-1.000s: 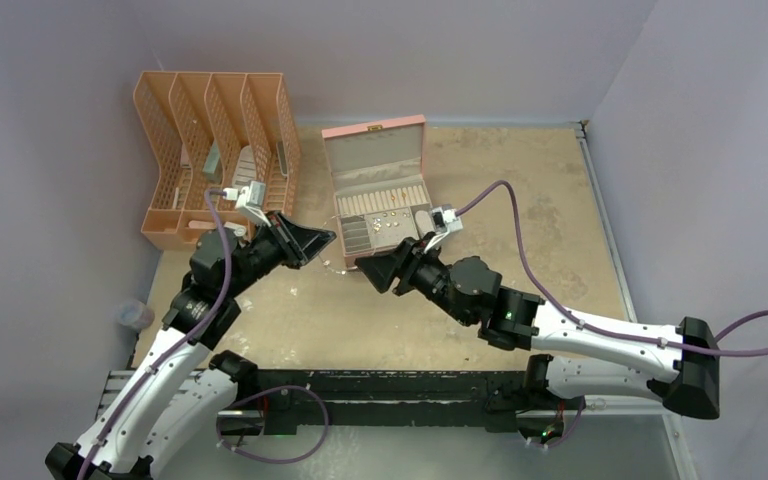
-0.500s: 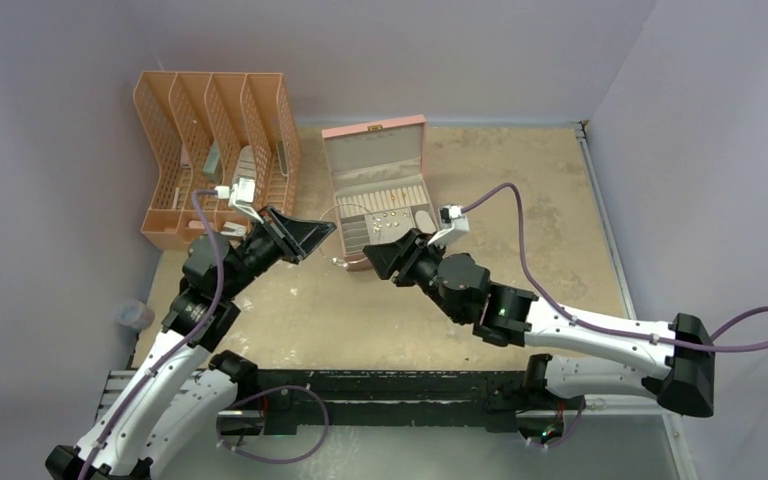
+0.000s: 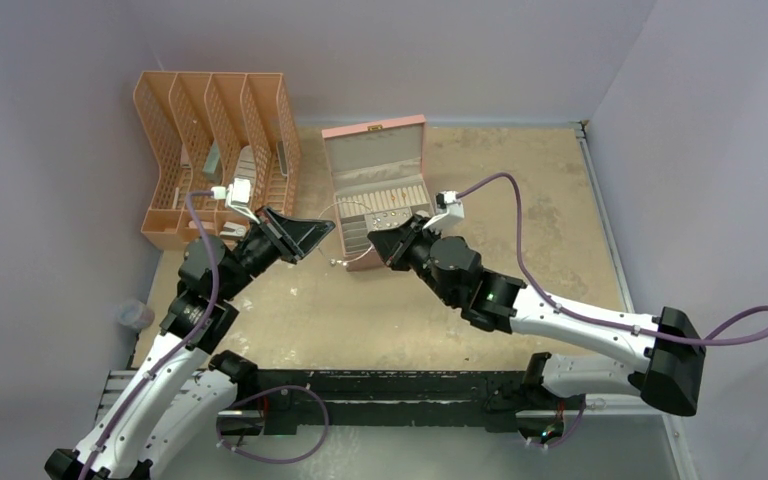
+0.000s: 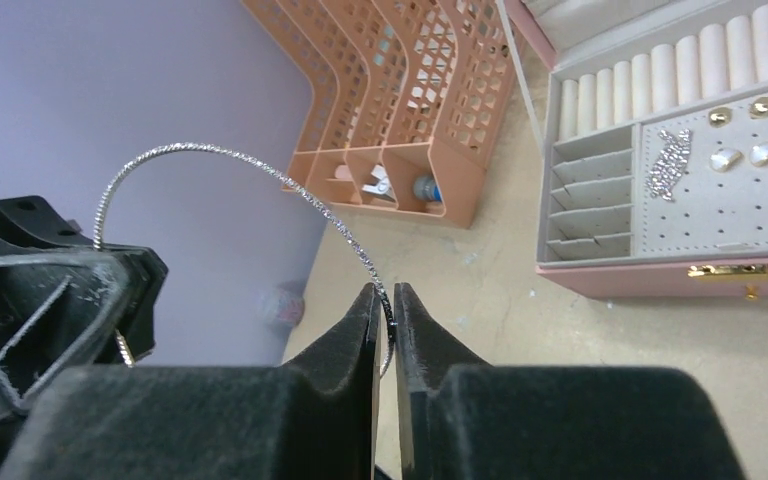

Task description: Organize the mixed jewelry

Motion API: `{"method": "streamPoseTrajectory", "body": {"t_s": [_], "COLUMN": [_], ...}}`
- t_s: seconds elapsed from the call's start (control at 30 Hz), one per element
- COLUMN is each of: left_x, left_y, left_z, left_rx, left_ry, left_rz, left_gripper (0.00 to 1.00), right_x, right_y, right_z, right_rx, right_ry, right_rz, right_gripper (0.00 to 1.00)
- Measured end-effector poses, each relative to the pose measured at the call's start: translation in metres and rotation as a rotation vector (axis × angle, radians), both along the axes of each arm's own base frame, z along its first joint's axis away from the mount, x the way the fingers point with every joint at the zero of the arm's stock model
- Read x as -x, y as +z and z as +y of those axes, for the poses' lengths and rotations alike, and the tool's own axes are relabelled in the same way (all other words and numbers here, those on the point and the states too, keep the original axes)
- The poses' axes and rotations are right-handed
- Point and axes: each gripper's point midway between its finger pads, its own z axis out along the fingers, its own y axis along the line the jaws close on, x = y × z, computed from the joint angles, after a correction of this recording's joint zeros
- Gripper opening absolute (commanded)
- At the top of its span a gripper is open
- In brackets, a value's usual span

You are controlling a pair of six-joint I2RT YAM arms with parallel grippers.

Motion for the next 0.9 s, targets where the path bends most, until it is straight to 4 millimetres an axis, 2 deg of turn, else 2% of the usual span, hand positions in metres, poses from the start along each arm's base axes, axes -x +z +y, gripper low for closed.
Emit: {"method": "streamPoseTrajectory", "body": {"t_s": [0.13, 0.27, 0.33, 0.4, 0.5, 0.63, 0.77, 0.9], "left_x": [0.000, -0.005, -0.009, -0.014, -0.024, -0.040, -0.043, -0.041], "left_y": [-0.002, -0.010, -0.016, -0.023, -0.028, -0.014, -0.003, -0.007], "left_z": [-0.001, 0.000, 0.003, 0.008, 0.017, 0.033, 0.048, 0.060], "left_rx": [-0.014, -0.059, -0.086, -0.117, -0.175, -0.243, -0.276, -0.320], "left_ry": [-0.005, 0.012, 0.036, 0.070, 0.134, 0.247, 0.323, 0.371], "left_rz": [-0.008, 0.004, 0.023, 0.040, 0.069, 0.065, 0.038, 0.033], "left_gripper": [0.13, 0.33, 0.47, 0.54, 0.58, 0.59, 0.59, 0.59], "right_x": [-0.004, -0.016, -0.024, -0.031, -0.037, -0.049, -0.077, -0.109], "right_y": [0.005, 0.003, 0.001, 0.001, 0.005, 0.013, 0.017, 0.007], "right_z": [0.000, -0.007, -0.011, -0.014, -0.013, -0.007, 0.003, 0.005], "right_rx": [-0.018, -0.006, 0.015, 0.042, 0.094, 0.171, 0.242, 0.315], "right_ry": [0.007, -0.014, -0.031, -0.041, -0.035, -0.032, -0.043, -0.061], "right_rz": [-0.012, -0.016, -0.029, -0.058, -0.136, -0.243, -0.302, -0.331], "right_gripper": [0.00, 0.00, 0.00, 0.00, 0.00, 0.00, 0.00, 0.00]}}
